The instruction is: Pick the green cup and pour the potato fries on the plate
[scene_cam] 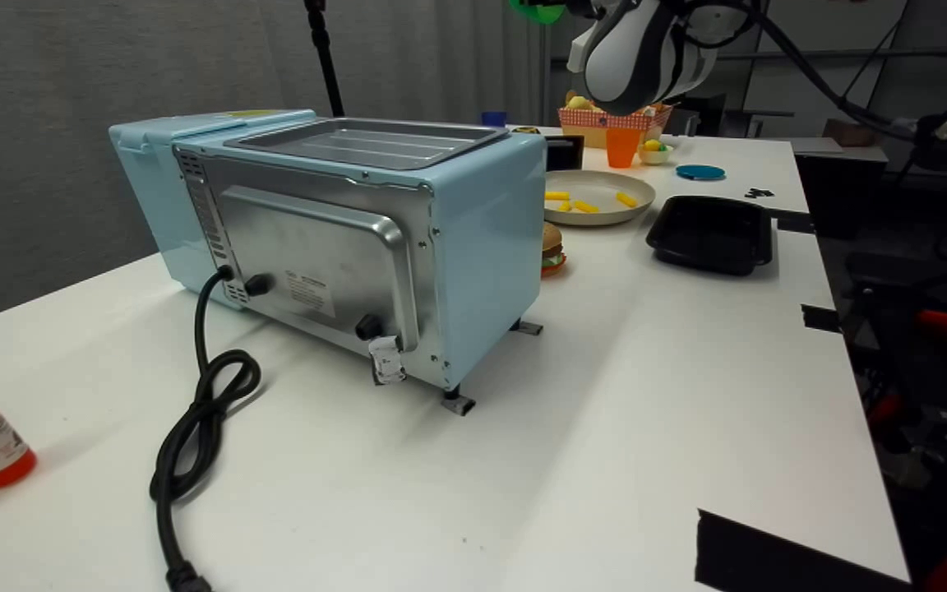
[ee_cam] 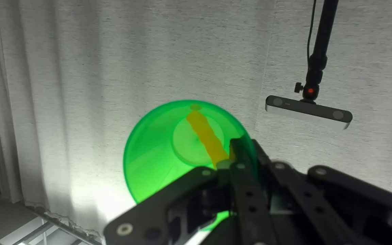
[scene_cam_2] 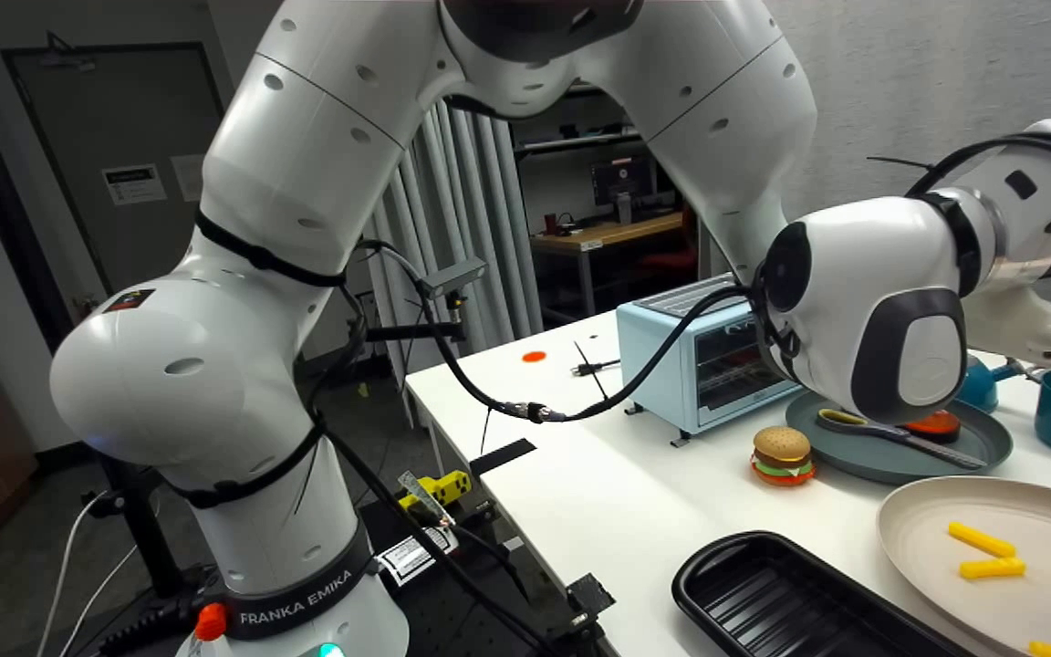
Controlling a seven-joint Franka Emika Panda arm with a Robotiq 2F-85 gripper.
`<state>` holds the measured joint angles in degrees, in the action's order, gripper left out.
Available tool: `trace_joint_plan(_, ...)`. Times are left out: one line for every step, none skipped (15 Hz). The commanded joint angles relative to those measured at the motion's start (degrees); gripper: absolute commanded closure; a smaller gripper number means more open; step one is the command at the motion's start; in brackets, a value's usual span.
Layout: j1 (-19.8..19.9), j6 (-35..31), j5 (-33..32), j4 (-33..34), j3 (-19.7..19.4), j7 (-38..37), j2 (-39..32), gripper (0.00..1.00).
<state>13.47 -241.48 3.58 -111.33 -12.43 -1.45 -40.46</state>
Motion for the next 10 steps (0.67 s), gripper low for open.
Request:
trace_joint_plan(1.4, -1.89, -0.8, 3.08, 1.38, -0.21, -1.85, 0.98)
trace_joint_plan(1.52, -1.9, -1.58, 3.9, 1.54, -0.55, -1.93, 0.98)
trace_joint_plan(1.34, -1.87, 0.77, 0.54, 2.2, -1.22, -0.6, 0.98)
trace_joint_plan(1.56, -1.88, 0.94, 1.23, 2.61, -2.09, -0.58, 0.98)
trace_joint_plan(1.8, -1.88, 1.36, -0.46, 3.19, -3.39, 0.17, 0.98)
trace_joint_plan(2.36, -1.58, 2.06, -4.71, 4.25, -5.94, 1.84, 0.98)
trace_joint_plan(2.94, -0.01, 1.96, -6.01, 5.09, -8.39, 2.68, 0.98)
trace_joint_plan(3.46, 0.97, 1.42, -7.45, 5.8, -10.58, 3.35, 0.98)
trace_joint_plan(3.97, 2.12, 0.83, -9.0, 6.51, -12.7, 4.18, 0.98)
trace_joint_plan(4.5, 2.9, 0.37, -10.54, 7.3, -14.9, 5.01, 0.98)
